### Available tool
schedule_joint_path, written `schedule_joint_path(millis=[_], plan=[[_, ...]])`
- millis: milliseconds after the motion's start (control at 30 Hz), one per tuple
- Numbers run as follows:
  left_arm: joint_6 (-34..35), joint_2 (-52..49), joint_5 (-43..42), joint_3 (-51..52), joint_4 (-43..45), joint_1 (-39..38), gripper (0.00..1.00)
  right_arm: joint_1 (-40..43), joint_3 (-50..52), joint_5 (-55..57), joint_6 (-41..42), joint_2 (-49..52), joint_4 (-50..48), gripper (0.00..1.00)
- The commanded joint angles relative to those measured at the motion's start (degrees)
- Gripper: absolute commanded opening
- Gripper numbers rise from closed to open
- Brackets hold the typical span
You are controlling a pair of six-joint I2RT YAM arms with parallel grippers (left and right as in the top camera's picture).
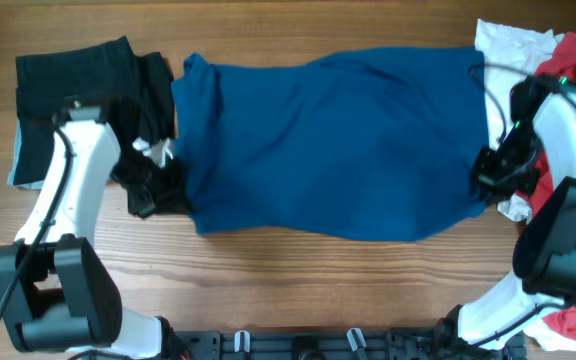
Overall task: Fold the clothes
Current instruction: 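Lay the teal shirt flat on the table, pulling it toward the front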
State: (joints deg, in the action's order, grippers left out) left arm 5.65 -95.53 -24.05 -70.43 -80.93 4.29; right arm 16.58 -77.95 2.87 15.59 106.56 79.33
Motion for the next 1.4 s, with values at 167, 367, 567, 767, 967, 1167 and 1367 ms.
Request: schedule_joint_path(millis=[167,367,567,767,967,1167,1367], plan=[[3.5,18.8,1.7,9.6,7.7,5.0,0.04,0.0,10.6,-0.9,2.7,-26.8,-7.5,0.04],[5.4,36.8,1.6,9.6,9.7,5.2,0.04,0.0,8.2,-1.0,2.6,-50.2,-8.3,0.04],[8.9,53.8,-1.3,9.1,18.5,5.2,0.04,0.0,7.8,-1.0,3.5,-67.5,-15.3,0.04],[16.7,56.9,1.6,9.3,28.3,5.2,0.04,0.0,7.7,-2.9,3.5,-67.6,-23.8,0.04],[17.3,39.9,0.3,9.4,32.0,4.9,0.04,0.0,7.7,-10.6,-2.5,-43.6,-26.7,0.04],[17.7,12.7,-4.7,7.8,51.8,-1.4,0.04,-2.4,1.0,-15.5,-5.1,-11.1,-29.6,0.04],[26.7,-11.1,-10.6,-20.5,63.2,-3.7,0.04,-4.4,-37.2,-25.4,-0.7,7.8,-26.9,0.04]])
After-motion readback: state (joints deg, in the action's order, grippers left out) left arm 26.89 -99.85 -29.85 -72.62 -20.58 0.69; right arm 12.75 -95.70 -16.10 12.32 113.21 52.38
